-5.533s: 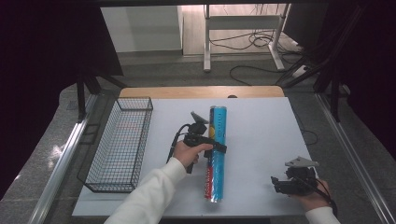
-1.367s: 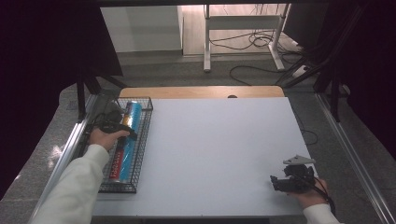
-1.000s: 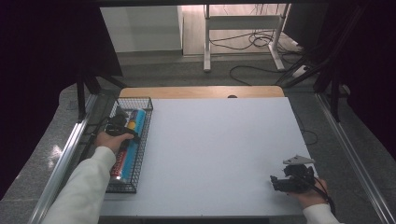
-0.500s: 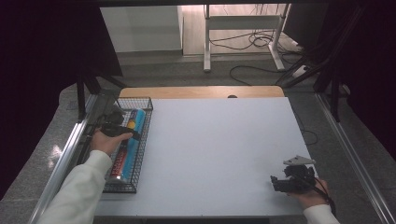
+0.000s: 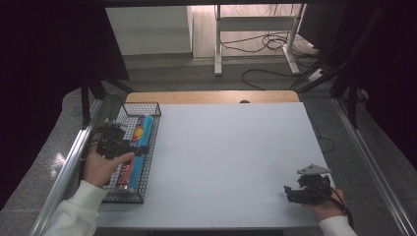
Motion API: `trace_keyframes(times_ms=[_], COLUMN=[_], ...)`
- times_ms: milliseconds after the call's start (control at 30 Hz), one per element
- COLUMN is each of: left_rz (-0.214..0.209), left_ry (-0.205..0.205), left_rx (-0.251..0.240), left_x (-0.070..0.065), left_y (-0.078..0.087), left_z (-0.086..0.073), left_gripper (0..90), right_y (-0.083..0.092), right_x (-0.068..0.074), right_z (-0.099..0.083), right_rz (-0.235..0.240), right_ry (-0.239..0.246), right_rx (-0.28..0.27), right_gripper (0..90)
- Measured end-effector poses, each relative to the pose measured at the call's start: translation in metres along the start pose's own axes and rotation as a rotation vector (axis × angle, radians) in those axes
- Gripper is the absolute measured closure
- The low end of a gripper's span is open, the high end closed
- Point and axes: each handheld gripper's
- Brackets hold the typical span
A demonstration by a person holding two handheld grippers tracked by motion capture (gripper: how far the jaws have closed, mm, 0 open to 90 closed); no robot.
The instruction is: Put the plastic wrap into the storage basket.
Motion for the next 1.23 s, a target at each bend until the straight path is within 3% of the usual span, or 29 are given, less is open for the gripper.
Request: trace_keyframes(times_ms=[67,100,267,300,333,433,800,1233], left_rz=[-0.024,-0.058,-0.148,-0.157,-0.165,-0.168,-0.147,-0.133], left_ry=[-0.013,-0.037,-0.136,-0.148,-0.185,-0.222,-0.246,-0.257], left_rx=[-0.013,-0.026,-0.049,-0.049,-0.05,-0.046,-0.022,-0.01], left_x=[-0.006,-0.014,-0.047,-0.051,-0.06,-0.069,-0.071,-0.068], left_y=[0.002,0.002,-0.003,-0.005,-0.011,-0.02,-0.04,-0.044], left_z=[-0.004,-0.009,-0.025,-0.027,-0.034,-0.044,-0.055,-0.06], left_gripper=[16.0,16.0,16.8,16.7,16.7,16.7,16.8,16.7], right_y=[0.0,0.0,0.0,0.0,0.001,0.002,0.011,0.019], right_x=[0.0,0.0,0.001,0.001,0.001,0.002,0.006,0.006], right_z=[0.0,0.0,0.0,0.0,0.0,0.0,0.003,0.004], right_rz=[0.0,-0.001,-0.001,0.0,0.001,0.009,0.106,0.164], right_ry=[0.001,0.001,0.004,0.004,0.006,0.013,0.027,0.034], right_rx=[0.0,0.001,-0.002,-0.002,-0.006,-0.016,-0.105,-0.162], right_gripper=[11.0,11.0,11.0,11.0,11.0,11.0,10.9,11.8])
Point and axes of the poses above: each handheld gripper's, and its own axes: y roughly backward along the jaws, z roughly out of its top, x roughly to its left, and after that the axes turned 4 degrees about -z, right-handed
